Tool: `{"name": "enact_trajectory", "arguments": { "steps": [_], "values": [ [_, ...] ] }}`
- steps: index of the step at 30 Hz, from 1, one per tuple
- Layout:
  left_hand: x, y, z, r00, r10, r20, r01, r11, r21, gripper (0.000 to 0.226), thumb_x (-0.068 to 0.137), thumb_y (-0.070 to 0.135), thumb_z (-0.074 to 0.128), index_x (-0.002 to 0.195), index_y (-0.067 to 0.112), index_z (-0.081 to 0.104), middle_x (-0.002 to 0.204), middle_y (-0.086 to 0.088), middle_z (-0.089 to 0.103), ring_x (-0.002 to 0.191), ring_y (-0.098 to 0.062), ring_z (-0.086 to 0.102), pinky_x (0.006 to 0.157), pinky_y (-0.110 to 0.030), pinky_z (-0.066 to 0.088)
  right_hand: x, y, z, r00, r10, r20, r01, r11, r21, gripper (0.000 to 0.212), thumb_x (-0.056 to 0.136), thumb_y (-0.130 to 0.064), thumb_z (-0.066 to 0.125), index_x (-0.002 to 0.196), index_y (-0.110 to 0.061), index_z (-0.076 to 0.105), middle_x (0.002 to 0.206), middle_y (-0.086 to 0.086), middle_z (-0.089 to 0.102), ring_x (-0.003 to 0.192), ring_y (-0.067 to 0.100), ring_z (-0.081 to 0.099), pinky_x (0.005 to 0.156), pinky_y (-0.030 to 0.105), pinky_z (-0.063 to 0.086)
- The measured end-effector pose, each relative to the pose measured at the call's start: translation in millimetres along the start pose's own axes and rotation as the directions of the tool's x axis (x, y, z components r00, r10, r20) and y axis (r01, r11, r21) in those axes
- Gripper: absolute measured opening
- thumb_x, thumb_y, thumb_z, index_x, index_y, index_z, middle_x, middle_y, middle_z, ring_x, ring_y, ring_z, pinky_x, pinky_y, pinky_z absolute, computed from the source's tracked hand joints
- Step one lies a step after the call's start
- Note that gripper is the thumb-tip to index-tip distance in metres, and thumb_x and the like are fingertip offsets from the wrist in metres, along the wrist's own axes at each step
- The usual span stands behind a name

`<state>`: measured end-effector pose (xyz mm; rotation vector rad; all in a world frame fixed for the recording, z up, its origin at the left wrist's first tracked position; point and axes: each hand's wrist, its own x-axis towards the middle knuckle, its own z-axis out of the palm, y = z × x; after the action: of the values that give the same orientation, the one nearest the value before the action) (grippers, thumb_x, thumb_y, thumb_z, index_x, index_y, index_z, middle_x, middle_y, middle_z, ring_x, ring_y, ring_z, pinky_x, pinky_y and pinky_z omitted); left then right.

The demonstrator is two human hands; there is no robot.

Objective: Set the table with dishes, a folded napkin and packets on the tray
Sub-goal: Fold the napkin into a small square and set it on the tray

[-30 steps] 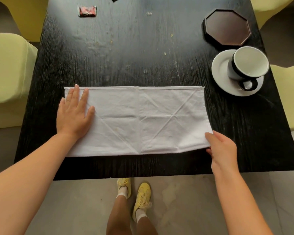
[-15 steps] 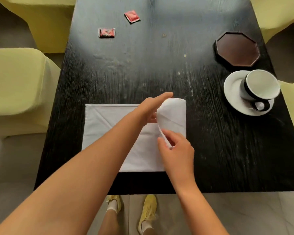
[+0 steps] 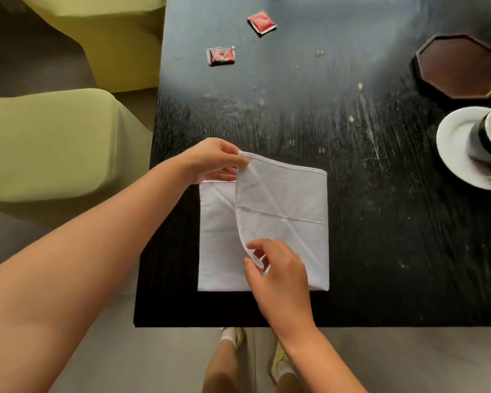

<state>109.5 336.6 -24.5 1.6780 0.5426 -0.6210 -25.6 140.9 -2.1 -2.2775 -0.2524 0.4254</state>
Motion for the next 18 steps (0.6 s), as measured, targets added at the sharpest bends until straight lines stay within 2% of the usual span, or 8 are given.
{"name": "enact_trajectory", "arguments": {
  "steps": [3,6,8,11,14,18],
  "values": [
    [-5,-17,-24,0.996,-0.021,-0.084,0.032,0.991,0.133,0.009,0.08,0.011,0.07,0.089,0.009,0.069,0.077,-0.003,0.067,0.064,-0.006,0.064,0.055,-0.014,0.054,-2,-8,25,0.999,0.004,0.033,-0.003,0.999,-0.05,0.009,0.082,-0.011,0.063,0.088,-0.017,0.064,0.082,-0.005,0.063,0.068,0.008,0.049,0.072,0.017,0.036],
    [-8,-34,-38,0.991,0.003,-0.135,0.021,0.985,0.173,0.009,0.079,0.011,0.071,0.089,0.01,0.07,0.075,-0.002,0.067,0.064,-0.005,0.062,0.052,-0.01,0.051,-2,-13,44,0.999,0.023,0.034,-0.019,0.994,-0.111,0.006,0.08,-0.012,0.064,0.082,-0.017,0.062,0.075,-0.005,0.062,0.063,0.008,0.046,0.071,0.015,0.029],
    [-9,-43,-44,0.989,0.03,-0.148,0.004,0.975,0.221,0.009,0.079,0.011,0.07,0.088,0.012,0.07,0.072,-0.001,0.065,0.062,-0.004,0.06,0.05,-0.01,0.049,-3,-14,54,0.999,0.026,0.031,-0.021,0.987,-0.157,0.006,0.079,-0.013,0.064,0.081,-0.018,0.063,0.073,-0.005,0.063,0.063,0.013,0.053,0.074,0.018,0.029],
    [-7,-53,-48,0.987,0.053,-0.152,-0.004,0.951,0.31,0.006,0.077,0.013,0.071,0.082,0.015,0.071,0.071,0.0,0.065,0.064,-0.007,0.058,0.057,-0.016,0.047,-3,-14,63,0.999,0.035,0.016,-0.03,0.973,-0.23,0.01,0.075,-0.012,0.068,0.08,-0.02,0.065,0.07,-0.006,0.064,0.064,0.014,0.058,0.078,0.027,0.033],
    [-5,-60,-47,0.972,0.107,-0.208,-0.017,0.919,0.394,0.008,0.075,0.016,0.072,0.082,0.015,0.073,0.069,0.0,0.063,0.062,-0.009,0.052,0.058,-0.018,0.043,-4,-14,69,1.0,0.006,-0.005,-0.007,0.948,-0.319,0.017,0.066,-0.013,0.075,0.07,-0.023,0.061,0.06,-0.008,0.059,0.056,0.012,0.055,0.073,0.03,0.036],
    [-3,-60,-44,0.954,0.196,-0.228,-0.059,0.865,0.498,0.006,0.077,0.02,0.072,0.082,0.017,0.072,0.066,0.007,0.059,0.06,-0.002,0.05,0.053,-0.015,0.038,-6,-10,78,0.993,-0.114,0.023,0.113,0.895,-0.433,0.018,0.066,-0.019,0.075,0.065,-0.025,0.058,0.059,-0.009,0.056,0.056,0.014,0.052,0.074,0.028,0.025]
  ]
}}
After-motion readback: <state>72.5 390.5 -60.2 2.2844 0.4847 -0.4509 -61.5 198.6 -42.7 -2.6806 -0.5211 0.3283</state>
